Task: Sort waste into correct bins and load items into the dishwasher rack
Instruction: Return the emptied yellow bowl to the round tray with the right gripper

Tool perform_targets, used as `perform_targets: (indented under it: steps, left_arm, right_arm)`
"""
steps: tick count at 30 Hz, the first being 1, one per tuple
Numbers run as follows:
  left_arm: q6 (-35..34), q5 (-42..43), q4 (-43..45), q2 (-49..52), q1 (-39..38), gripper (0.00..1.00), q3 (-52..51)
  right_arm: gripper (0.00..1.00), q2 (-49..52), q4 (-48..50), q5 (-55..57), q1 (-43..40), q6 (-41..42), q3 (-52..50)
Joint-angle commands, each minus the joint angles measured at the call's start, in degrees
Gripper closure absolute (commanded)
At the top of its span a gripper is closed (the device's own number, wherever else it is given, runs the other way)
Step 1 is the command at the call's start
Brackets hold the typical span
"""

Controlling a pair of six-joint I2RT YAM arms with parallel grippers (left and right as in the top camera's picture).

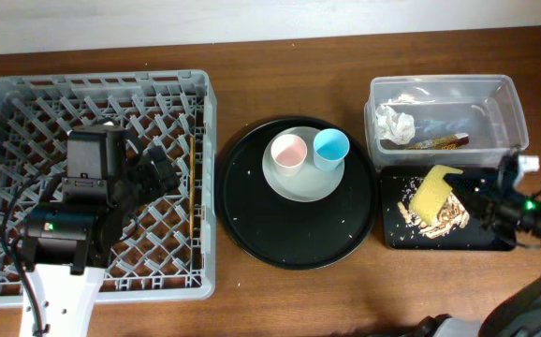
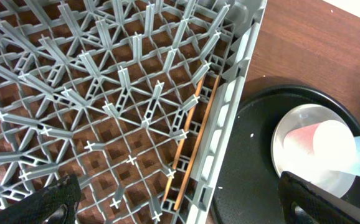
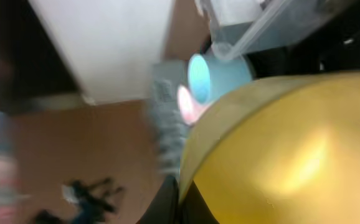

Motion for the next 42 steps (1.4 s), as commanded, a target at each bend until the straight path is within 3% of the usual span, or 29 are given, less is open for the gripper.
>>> perform_targets:
  steps: [1,3,5,9,13,17,21,23,25,31,35,38,42]
  left_arm:
    - [-0.50,0.15,0.07,-0.59,0.24,0.01,0.26]
    - [-0.50,0.15,0.07,-0.59,0.24,0.01,0.26]
    - [-0.50,0.15,0.07,-0.59,0.24,0.01,0.26]
    - [-0.50,0.15,0.07,-0.59,0.24,0.01,0.26]
    - [-0.50,0.15,0.07,-0.59,0.24,0.01,0.26]
    - [-0.48,0.15,0.07,-0.61,0.24,0.01,0.26]
    - [-0.50,0.15,0.07,-0.59,0.24,0.01,0.26]
    - [-0.50,0.15,0.07,-0.59,0.24,0.01,0.26]
    - [-0.50,0.15,0.07,-0.59,0.24,0.01,0.26]
    - [-0.48,0.15,0.07,-0.59,0.24,0.01,0.26]
    - [-0.50,0.15,0.07,-0.59,0.24,0.01,0.26]
    - [-0.50,0.15,0.07,-0.61,0.24,0.01,0.26]
    - [-0.50,0.15,0.04,-0.59,0.24,0.01,0.26]
  right_arm:
    - [0.96,-8.17,-4.57,23.23,9.86,3.13,10.43]
    - [0.96,-12.44,-5.31,37.42,23.67,8.72,14.25]
    - [0.96,-12.98,-5.44,43.04,32.46,11.82,14.25]
    - [0.96,-9.73,-2.05,47.10,58.12,19.04,11.52]
    - [0.96,-4.85,3.45,55.60,74.12,27.96,8.44]
    - [0.96,3.74,9.88,56.06,83.73,29.11,8.33]
    - [0.93,9.97,12.83,56.04,85.72,29.11,8.33]
    - [0.73,10.62,12.83,56.06,85.72,29.07,8.33]
    - [0.63,10.49,12.83,56.06,85.57,28.74,8.39]
    - [0.57,10.49,7.32,56.04,79.52,22.64,20.76]
    - [0.59,10.56,3.87,55.63,79.45,22.62,21.07]
    - [0.86,10.56,5.14,56.06,80.98,24.76,14.10]
    - [0.87,10.56,15.45,56.02,81.72,24.79,3.72]
